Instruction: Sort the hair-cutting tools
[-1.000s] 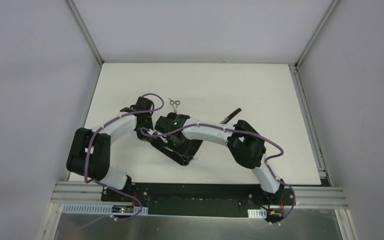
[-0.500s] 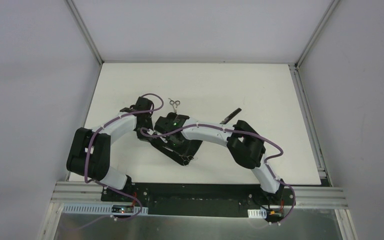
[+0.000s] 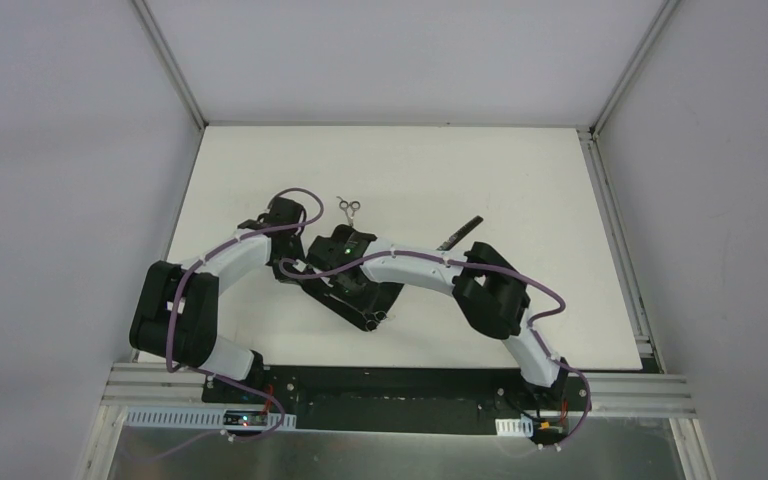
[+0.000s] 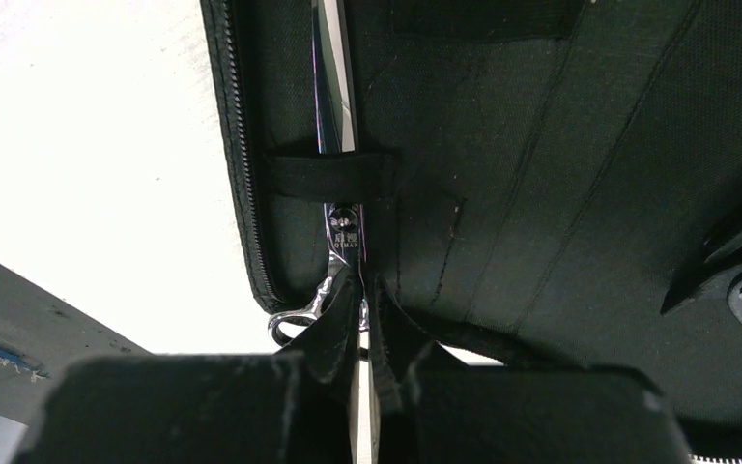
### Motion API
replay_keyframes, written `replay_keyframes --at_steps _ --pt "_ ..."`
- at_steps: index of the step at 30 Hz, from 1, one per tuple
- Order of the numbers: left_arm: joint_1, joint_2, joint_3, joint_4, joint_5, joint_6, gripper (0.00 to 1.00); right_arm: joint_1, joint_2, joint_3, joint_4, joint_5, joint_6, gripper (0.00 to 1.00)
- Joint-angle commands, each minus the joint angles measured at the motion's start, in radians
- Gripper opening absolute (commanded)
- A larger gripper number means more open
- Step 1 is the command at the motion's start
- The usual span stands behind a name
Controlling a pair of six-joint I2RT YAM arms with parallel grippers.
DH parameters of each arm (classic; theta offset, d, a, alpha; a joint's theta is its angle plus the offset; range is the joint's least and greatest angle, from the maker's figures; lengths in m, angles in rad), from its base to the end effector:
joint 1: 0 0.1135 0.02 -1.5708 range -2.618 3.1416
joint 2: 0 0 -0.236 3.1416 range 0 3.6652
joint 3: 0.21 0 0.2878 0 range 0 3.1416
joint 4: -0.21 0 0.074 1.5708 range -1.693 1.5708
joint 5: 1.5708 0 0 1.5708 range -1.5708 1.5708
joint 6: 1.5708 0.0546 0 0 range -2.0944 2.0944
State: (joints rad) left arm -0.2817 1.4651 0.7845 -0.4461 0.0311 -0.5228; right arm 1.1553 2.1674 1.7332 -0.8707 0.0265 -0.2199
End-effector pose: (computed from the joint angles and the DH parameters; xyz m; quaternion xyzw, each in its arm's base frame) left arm 0.2943 -0.0869 0.1016 -0.1139 0.9687 -0.1002 0.1967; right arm 0.1898 0.4267 0.1207 -0.6277 0.7670 0.0480 0.1242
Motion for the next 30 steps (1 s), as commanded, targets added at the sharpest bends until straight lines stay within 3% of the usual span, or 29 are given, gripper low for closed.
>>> replay_keyframes --at_steps 1,7,16,30 --pt "-0.108 -0.007 -0.03 0.021 0.193 -0.048 0.04 0.002 0.036 0.072 0.339 0.046 0.034 0.0" --pt "-0.108 -0.038 -0.041 0.02 0.155 -0.039 0.04 0.001 -0.077 -0.095 0.529 0.05 0.023 0.0" --pt "-0.055 -0.115 -0.059 0.015 0.078 -0.045 0.07 -0.008 -0.19 -0.32 0.641 0.059 0.075 0.0" --pt "-0.056 -0.139 -0.088 0.034 0.24 -0.081 0.07 -0.006 -0.19 -0.323 0.812 0.096 0.046 0.0"
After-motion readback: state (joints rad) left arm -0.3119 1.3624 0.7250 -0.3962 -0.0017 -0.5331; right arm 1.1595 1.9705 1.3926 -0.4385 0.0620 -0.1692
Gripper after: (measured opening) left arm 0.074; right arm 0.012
